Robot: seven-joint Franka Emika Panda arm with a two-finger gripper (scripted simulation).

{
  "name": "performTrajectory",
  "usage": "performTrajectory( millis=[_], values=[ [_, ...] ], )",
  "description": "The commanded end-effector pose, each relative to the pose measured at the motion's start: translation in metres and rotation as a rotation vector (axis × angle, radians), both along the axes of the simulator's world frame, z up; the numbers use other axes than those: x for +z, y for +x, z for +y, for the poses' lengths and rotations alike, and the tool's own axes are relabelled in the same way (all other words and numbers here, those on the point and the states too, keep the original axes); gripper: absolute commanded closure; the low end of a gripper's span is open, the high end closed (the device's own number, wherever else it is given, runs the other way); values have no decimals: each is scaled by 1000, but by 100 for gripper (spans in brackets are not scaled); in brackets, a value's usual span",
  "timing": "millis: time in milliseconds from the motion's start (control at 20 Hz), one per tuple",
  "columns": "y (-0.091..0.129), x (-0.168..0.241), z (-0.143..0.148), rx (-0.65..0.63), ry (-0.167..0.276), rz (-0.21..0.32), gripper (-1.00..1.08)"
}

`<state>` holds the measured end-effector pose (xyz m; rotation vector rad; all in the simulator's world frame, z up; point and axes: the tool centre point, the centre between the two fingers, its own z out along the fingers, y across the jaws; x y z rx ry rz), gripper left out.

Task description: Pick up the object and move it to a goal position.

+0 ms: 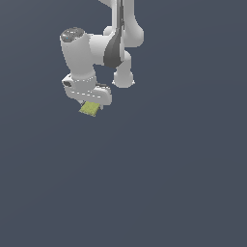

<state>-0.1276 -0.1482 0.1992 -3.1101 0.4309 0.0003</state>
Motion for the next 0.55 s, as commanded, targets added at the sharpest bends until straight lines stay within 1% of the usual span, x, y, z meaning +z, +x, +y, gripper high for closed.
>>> performTrajectory(
  millis=[0,250,500],
  values=[
    [-4,15,-9,1,0,0,108],
    [-8,32,-19,1,-1,0,108],
    [-8,37,-22,1,-2,0,108]
  ],
)
